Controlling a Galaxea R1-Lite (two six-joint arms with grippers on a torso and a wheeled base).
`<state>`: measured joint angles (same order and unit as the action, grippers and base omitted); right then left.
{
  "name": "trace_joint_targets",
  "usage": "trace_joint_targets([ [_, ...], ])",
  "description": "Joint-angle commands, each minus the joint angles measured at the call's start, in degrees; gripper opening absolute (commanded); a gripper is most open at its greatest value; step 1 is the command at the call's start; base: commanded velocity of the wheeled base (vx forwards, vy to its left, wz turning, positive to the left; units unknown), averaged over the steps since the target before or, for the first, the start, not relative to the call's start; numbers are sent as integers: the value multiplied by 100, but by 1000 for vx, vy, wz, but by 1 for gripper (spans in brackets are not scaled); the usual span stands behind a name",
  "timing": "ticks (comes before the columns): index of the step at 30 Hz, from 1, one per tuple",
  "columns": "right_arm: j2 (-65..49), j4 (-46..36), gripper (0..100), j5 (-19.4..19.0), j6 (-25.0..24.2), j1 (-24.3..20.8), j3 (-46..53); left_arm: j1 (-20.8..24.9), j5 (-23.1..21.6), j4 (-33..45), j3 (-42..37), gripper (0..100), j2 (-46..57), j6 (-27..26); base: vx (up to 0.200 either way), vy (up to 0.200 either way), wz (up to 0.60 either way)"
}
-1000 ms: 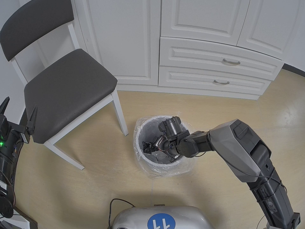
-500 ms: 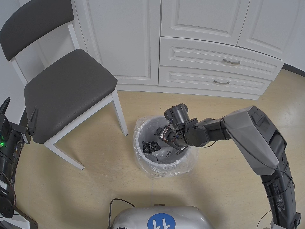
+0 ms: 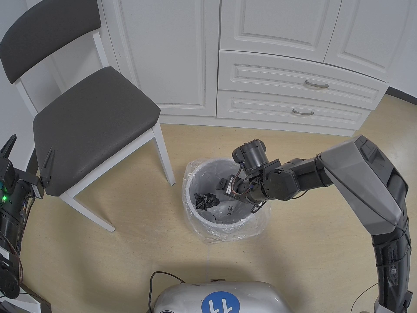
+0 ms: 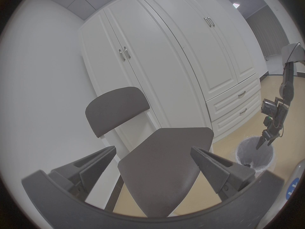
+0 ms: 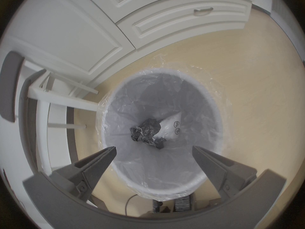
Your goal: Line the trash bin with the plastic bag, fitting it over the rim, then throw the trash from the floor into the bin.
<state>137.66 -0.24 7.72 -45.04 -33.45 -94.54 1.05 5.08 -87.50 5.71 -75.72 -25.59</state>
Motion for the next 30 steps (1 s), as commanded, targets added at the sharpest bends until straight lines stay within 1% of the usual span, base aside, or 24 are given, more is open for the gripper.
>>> trace_joint_targets([
  [1, -837, 314, 100, -33, 637, -12, 946, 36, 10, -3, -26, 100, -75, 1, 0, 0, 0],
  [2, -837, 314, 100, -33, 637, -12, 946, 36, 10, -3, -26, 100, -75, 1, 0, 0, 0],
  [4, -1206, 798, 100, -121, 1156, -4, 1640, 36, 10, -3, -26, 100, -75, 1, 0, 0, 0],
  [6, -1452, 1185, 100, -156, 1551, 5, 2115, 36, 10, -3, -26, 100, -66, 1, 0, 0, 0],
  [7, -1514, 1290, 100, -174, 1648, 5, 2229, 36, 10, -3, -26, 100, -75, 1, 0, 0, 0],
  [8, -1725, 1694, 100, -200, 2000, 23, 2669, 36, 10, -3, -26, 100, -66, 1, 0, 0, 0],
  [9, -1725, 1694, 100, -200, 2000, 23, 2669, 36, 10, -3, -26, 100, -66, 1, 0, 0, 0],
  [10, -1953, 2134, 100, -244, 2386, 49, 3143, 36, 10, -3, -26, 100, -66, 1, 0, 0, 0],
  [11, -2085, 2362, 100, -271, 2632, 58, 3416, 36, 10, -3, -34, 100, -66, 1, 0, 0, 0],
  [12, -2138, 2459, 100, -279, 2729, 67, 3521, 36, 10, -3, -34, 100, -66, 10, 0, 0, 0],
  [13, -2313, 2819, 100, -341, 3098, 111, 3890, 36, 10, -3, -34, 100, -57, 1, 0, 0, 0],
  [15, -2489, 3294, 100, -411, 3511, 172, 4312, 36, 10, -3, -43, 100, -49, 1, 0, 0, 0],
  [17, -2586, 3769, 100, -429, 3810, 234, 4655, 36, 10, -3, -34, 100, -49, 10, 0, 0, 0],
  [21, -2709, 4674, 100, -482, 4276, 383, 5191, 36, 1, -3, -34, 100, -31, 10, 0, 0, 0],
  [22, -2727, 4850, 100, -499, 4364, 418, 5297, 45, 1, -3, -43, 100, -31, 10, 0, 0, 0],
  [23, -2727, 4850, 100, -499, 4364, 418, 5297, 45, 1, -3, -43, 100, -31, 10, 0, 0, 0],
  [24, -2797, 5175, 100, -526, 4575, 533, 5534, 45, 1, -3, -34, 100, -22, 19, 0, 0, 0],
  [25, -2806, 5219, 100, -526, 4601, 550, 5569, 45, 1, -3, -34, 100, -13, 19, 0, 0, 0],
  [27, -2964, 5605, 100, -534, 4715, 656, 5938, 80, -16, -12, -34, 100, 13, 28, 0, 0, 0],
  [30, -3043, 6019, 100, -526, 4707, 664, 6290, 335, -104, -12, -78, 100, 75, 80, 0, 0, 0],
])
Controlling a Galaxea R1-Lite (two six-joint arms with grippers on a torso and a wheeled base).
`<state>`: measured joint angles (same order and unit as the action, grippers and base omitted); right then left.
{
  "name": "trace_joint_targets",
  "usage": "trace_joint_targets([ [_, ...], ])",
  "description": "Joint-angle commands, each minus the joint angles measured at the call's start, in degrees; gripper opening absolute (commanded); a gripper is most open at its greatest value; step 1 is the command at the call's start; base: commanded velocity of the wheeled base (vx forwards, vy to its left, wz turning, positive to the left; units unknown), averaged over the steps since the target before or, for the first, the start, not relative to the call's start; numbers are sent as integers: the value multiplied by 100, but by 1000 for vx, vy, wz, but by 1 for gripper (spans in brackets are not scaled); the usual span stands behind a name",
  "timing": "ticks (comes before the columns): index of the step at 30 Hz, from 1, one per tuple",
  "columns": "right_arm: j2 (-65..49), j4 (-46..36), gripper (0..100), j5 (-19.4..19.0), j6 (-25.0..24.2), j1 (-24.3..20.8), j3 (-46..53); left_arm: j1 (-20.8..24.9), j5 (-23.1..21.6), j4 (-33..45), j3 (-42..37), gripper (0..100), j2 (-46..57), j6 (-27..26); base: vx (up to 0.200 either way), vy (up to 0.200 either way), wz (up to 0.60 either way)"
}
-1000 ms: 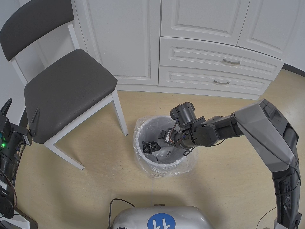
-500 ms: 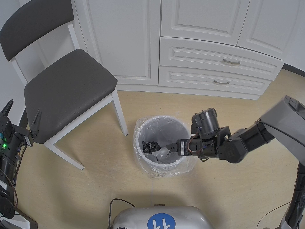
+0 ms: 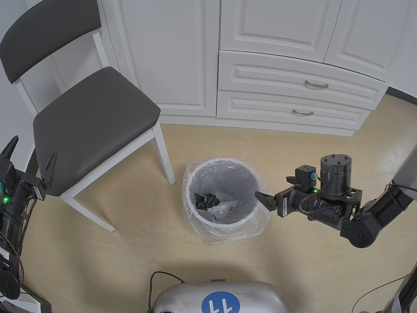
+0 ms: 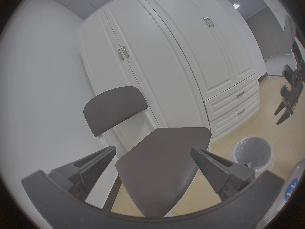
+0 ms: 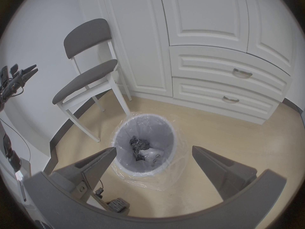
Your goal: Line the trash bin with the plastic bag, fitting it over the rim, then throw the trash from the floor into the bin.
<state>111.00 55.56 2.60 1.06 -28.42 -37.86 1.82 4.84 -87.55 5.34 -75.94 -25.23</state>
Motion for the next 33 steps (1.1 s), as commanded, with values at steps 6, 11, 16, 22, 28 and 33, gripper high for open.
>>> trace_joint_targets([
  [6, -430, 1571, 100, 206, 52, 161, 1615, 970, -176, 1, -147, 100, 307, 511, 0, 0, 0],
  [11, -333, 2670, 100, 725, -352, 187, 2538, 1049, -185, 19, -253, 100, 378, 687, 0, 0, 0],
  [16, -447, 3444, 100, 909, -466, 214, 3233, 1066, -194, 19, -534, 100, 492, 687, 0, 0, 0],
  [22, -1273, 3444, 100, 1410, -370, 240, 3549, 1216, -185, 678, -534, 100, 852, 1003, 0, 0, 0],
  [28, -2293, 3444, 100, 1876, -1, 240, 3769, 1427, -141, 933, -499, 100, 1432, 1144, 0, 0, 0],
  [33, -3550, 2336, 100, 2140, 316, 240, 3716, 1163, -132, 1241, -323, 100, 1547, 1521, 0, 0, 0],
])
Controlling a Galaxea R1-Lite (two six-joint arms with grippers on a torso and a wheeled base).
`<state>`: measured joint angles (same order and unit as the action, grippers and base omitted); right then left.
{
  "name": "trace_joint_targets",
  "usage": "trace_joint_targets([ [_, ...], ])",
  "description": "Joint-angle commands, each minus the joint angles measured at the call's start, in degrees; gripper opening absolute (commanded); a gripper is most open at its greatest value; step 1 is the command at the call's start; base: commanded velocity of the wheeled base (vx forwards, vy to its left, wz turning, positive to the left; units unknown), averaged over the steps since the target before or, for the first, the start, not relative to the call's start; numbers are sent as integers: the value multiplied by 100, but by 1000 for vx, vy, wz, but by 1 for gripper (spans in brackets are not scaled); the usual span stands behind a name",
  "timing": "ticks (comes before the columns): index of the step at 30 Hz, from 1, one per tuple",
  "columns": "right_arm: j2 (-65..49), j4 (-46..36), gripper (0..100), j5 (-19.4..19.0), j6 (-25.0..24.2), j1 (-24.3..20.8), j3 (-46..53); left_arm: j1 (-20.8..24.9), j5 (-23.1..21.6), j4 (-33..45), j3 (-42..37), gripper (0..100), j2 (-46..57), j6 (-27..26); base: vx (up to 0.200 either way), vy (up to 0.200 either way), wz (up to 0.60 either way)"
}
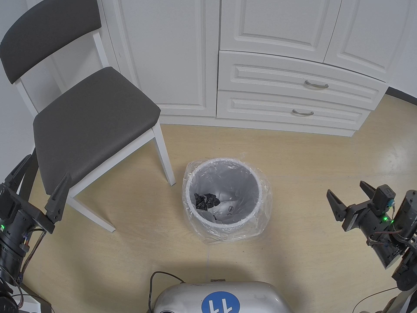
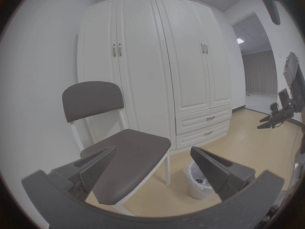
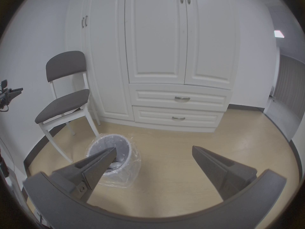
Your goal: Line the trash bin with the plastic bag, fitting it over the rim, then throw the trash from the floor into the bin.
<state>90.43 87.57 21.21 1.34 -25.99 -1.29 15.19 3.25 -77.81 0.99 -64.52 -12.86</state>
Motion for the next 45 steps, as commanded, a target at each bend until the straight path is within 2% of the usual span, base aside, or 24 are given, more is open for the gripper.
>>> trace_joint_targets([
  [1, -1730, -1084, 100, 305, 314, 6, 41, -218, 35, 275, 147, 100, 441, 284, 0, 0, 0],
  [3, -2381, -1813, 100, 375, 341, 59, -99, -341, 52, 337, 341, 100, 564, 275, 0, 0, 0],
  [4, -2381, -1813, 100, 375, 341, 59, -99, -341, 52, 337, 341, 100, 564, 275, 0, 0, 0],
  [6, -3260, -3079, 100, 445, 341, 367, -521, -596, 61, 803, 780, 100, 836, 275, 0, 0, 0],
  [7, -3260, -3079, 100, 445, 341, 367, -521, -596, 61, 803, 780, 100, 836, 275, 0, 0, 0],
  [8, -3673, -3773, 100, 463, 332, 578, -811, -746, 52, 1304, 1114, 100, 1056, 275, 0, 0, 0],
  [9, -3673, -3773, 100, 463, 332, 578, -811, -746, 52, 1304, 1114, 100, 1056, 275, 0, 0, 0],
  [10, -4156, -4555, 100, 480, 323, 876, -1145, -869, 44, 2147, 1606, 100, 1452, 275, 0, 0, 0],
  [12, -4675, -5285, 100, 480, 332, 1272, -1488, -948, 17, 3220, 2151, 100, 1961, 302, 0, 0, 0],
  [17, -5598, -6463, 100, 454, 305, 1826, -2015, -1229, -35, 4793, 2617, 100, 2910, 513, 0, 0, 0],
  [20, -6011, -6893, 100, 454, 305, 1993, -2165, -1264, -44, 5162, 2661, 100, 3280, 618, 0, 0, 0],
  [28, -7777, -8923, 100, 401, 314, 2608, -2727, -1651, -62, 6270, 2872, 100, 4405, 829, 0, 0, 0],
  [29, -7804, -8967, 100, 393, 314, 2608, -2745, -1660, -62, 6296, 2881, 100, 4422, 838, 0, 0, 0],
  [31, -8375, -9715, 100, 278, 314, 2502, -2982, -1800, -62, 6700, 2916, 100, 4765, 943, 0, 0, 0],
  [33, -8595, -10005, 100, 208, 314, 2335, -2982, -1871, -71, 6885, 2881, 100, 4967, 1031, 0, 0, 0],
  [35, -8700, -10048, 100, 6, 209, 2432, -2868, -1941, -132, 7087, 2819, 100, 5213, 1093, 0, 0, 0],
  [38, -8929, -10048, 100, -776, -46, 2529, -2595, -2029, -238, 7412, 2740, 100, 5538, 1145, 0, 0, 0],
  [39, -9043, -10048, 100, -1260, -90, 2581, -2384, -2055, -273, 7544, 2705, 100, 5653, 1172, 0, 0, 0],
  [40, -9043, -10048, 100, -1357, -117, 2599, -2323, -2073, -282, 7570, 2696, 100, 5679, 1172, 0, 0, 0],
  [41, -9043, -9917, 100, -1752, -196, 2608, -1875, -2117, -325, 7729, 2573, 100, 5837, 1198, 0, 0, 0],
  [44, -9043, -9504, 100, -1840, -248, 2608, -1418, -2134, -317, 7685, 2353, 100, 5864, 1286, 0, 0, 0],
  [45, -9043, -8932, 100, -1945, -204, 2608, -776, -2125, -299, 7623, 2151, 100, 5864, 1400, 0, 0, 0],
])
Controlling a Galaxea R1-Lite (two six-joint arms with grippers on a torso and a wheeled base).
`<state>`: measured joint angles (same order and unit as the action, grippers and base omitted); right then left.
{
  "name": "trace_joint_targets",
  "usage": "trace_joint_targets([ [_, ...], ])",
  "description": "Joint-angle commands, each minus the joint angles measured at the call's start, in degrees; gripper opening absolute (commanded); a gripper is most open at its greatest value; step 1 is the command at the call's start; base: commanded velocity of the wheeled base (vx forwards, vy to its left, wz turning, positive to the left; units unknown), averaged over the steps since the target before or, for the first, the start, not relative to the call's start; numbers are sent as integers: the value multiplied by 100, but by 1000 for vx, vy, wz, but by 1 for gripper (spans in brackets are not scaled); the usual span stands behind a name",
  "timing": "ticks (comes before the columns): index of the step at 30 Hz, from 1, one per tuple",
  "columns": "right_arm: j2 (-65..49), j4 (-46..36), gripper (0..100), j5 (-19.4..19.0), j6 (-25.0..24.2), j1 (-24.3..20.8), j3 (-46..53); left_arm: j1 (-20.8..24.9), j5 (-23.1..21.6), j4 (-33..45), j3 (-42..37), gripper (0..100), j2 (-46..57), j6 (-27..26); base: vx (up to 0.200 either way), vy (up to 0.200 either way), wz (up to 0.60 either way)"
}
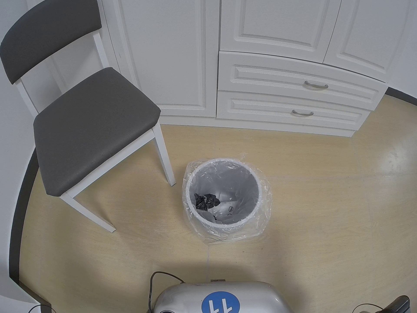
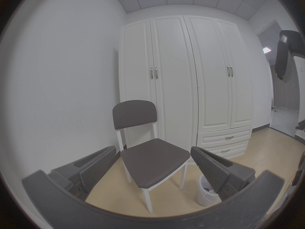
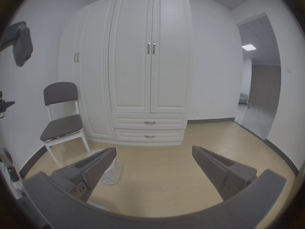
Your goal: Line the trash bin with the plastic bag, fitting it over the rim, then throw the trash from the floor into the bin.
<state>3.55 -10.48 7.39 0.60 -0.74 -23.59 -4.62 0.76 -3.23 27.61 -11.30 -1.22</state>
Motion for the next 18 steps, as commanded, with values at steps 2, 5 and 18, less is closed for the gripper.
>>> trace_joint_targets([
  [2, -355, 1154, 100, -642, -112, 83, 1779, -153, -40, 130, -608, 100, 541, 280, 0, 0, 0],
  [5, -355, 1321, 100, -941, -121, 74, 2350, -153, -32, -99, -1126, 100, 541, 359, 0, 0, 0],
  [18, -355, 996, 100, -827, 116, 83, 2341, -153, -14, -486, -2761, 100, 550, 491, 0, 0, 0],
])
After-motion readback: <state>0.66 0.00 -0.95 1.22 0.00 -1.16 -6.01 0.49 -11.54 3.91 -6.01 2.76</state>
